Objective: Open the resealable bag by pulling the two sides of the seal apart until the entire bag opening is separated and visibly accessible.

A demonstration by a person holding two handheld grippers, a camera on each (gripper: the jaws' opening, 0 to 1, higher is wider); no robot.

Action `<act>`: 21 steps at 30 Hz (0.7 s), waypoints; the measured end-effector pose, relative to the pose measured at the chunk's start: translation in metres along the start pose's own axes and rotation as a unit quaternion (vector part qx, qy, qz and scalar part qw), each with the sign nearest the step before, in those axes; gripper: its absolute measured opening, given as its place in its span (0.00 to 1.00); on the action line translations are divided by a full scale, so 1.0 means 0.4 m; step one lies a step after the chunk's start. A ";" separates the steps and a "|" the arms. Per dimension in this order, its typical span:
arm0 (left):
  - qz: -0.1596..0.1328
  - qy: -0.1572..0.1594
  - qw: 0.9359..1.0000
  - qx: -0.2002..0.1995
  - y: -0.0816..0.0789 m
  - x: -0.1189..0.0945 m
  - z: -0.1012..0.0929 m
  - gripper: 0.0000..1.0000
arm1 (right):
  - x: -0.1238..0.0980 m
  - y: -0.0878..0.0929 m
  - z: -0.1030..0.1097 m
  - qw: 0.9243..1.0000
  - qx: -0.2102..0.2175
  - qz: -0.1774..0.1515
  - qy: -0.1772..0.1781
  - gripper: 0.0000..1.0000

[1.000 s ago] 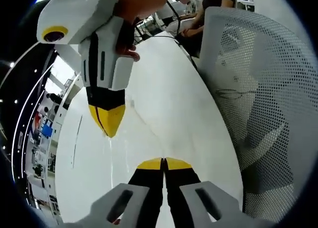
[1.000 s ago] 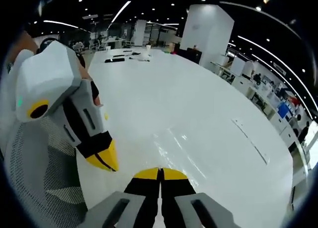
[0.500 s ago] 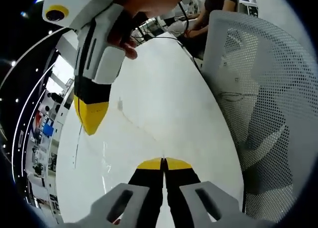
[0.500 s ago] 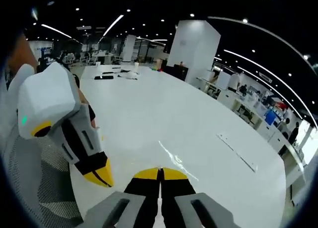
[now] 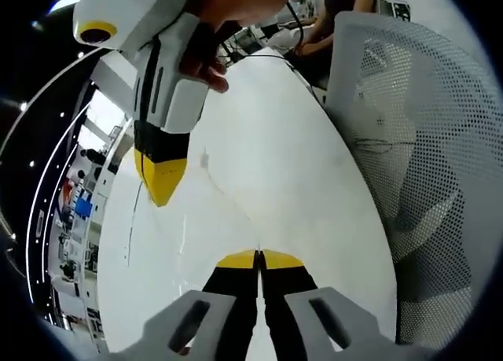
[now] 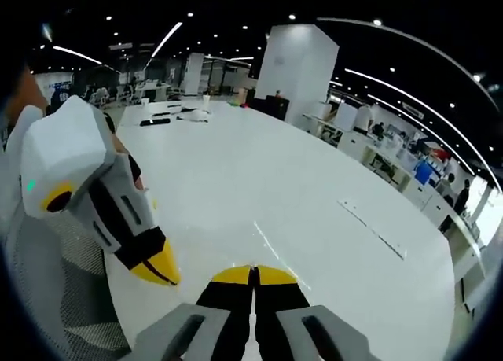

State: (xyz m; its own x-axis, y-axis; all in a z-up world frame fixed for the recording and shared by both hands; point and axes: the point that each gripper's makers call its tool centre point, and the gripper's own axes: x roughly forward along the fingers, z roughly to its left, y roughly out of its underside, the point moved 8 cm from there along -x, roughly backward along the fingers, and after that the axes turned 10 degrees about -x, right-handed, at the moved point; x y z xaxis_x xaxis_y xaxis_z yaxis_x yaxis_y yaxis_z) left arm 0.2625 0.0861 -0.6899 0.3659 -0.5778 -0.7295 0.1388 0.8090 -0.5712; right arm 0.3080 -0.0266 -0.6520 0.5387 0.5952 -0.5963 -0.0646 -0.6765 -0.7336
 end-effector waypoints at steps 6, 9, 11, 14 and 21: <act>0.008 -0.008 1.000 0.000 0.016 0.005 -0.001 0.00 | 0.012 0.014 0.013 1.000 -0.009 0.013 -0.015 0.00; -0.001 -0.014 1.000 -0.010 0.020 0.002 -0.005 0.00 | 0.018 0.028 0.018 0.999 -0.022 0.025 -0.023 0.00; -0.005 -0.017 1.000 -0.025 0.024 0.000 -0.003 0.01 | 0.019 0.035 0.016 0.999 -0.023 0.029 -0.023 0.00; -0.010 -0.023 0.999 -0.037 0.028 -0.008 0.001 0.01 | 0.021 0.042 0.015 0.999 -0.022 0.034 -0.024 0.00; -0.008 -0.030 0.998 -0.062 0.050 -0.022 0.002 0.02 | 0.030 0.055 0.008 0.998 -0.027 0.042 -0.023 0.00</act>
State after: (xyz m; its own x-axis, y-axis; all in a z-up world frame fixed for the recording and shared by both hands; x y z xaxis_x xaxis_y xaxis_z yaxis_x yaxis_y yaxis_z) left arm 0.2629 0.1072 -0.6946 0.4195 -0.5808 -0.6976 0.0312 0.7773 -0.6283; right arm 0.3104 -0.0328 -0.6763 0.4943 0.5532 -0.6706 -0.0624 -0.7468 -0.6621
